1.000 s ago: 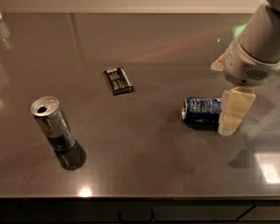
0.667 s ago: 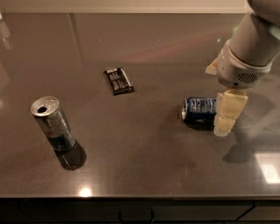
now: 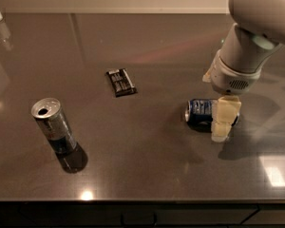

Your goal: Pick pepsi can

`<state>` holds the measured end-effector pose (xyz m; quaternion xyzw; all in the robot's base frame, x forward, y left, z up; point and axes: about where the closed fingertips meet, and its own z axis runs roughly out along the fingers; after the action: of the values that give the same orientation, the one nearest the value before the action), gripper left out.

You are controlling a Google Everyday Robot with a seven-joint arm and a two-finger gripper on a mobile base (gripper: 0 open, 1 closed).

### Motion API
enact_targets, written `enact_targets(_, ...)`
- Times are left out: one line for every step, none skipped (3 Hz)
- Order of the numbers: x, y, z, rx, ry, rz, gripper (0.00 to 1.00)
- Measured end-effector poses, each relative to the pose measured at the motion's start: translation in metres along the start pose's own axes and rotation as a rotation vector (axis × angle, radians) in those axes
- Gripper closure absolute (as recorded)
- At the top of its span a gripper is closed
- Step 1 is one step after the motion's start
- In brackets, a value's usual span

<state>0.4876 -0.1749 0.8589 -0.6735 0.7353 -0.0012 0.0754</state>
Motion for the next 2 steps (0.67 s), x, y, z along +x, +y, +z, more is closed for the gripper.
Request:
enact_targets(0.0007,-0.0004,0.0121,-0.018,0.030,-0.008,0.00)
enact_targets(0.0007,-0.0015,0.0135,-0.019,0.034,-0.008,0.00)
